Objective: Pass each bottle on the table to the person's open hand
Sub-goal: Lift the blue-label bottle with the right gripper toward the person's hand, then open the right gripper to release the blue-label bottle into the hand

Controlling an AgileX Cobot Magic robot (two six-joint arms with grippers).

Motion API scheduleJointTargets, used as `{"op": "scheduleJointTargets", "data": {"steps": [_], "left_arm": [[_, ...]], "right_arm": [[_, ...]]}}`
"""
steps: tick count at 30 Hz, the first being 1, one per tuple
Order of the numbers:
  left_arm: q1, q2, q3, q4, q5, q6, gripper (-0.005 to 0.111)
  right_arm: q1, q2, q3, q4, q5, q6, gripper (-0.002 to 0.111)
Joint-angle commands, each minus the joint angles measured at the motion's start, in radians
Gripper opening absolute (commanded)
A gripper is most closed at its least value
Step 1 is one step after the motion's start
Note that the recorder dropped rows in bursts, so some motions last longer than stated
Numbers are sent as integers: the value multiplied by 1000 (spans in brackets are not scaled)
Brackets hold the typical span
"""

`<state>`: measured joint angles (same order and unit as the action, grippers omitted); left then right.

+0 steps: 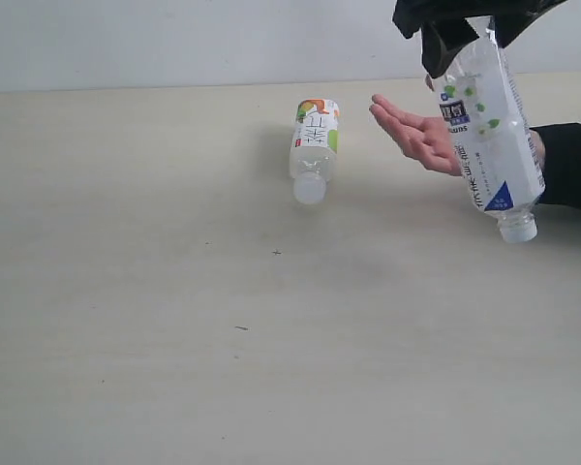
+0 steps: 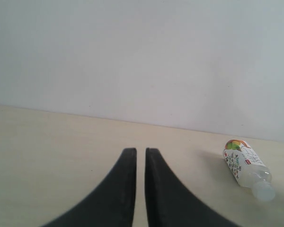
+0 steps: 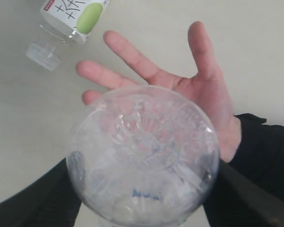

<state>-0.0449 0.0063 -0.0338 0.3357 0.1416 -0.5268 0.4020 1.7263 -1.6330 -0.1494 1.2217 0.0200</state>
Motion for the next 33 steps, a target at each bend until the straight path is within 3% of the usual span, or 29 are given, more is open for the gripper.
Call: {"op": "scheduleJointTargets", "data": {"steps": [1, 19, 33], "left_arm": [[-7, -6, -1, 1, -1, -1, 10], [-7, -6, -1, 1, -1, -1, 10], [-7, -6, -1, 1, -1, -1, 10]], "right_arm": [[-49, 65, -39, 16, -1, -9, 0], [-66, 359, -315, 15, -1, -9, 0], [-66, 393, -325, 11, -20, 11, 0]]}}
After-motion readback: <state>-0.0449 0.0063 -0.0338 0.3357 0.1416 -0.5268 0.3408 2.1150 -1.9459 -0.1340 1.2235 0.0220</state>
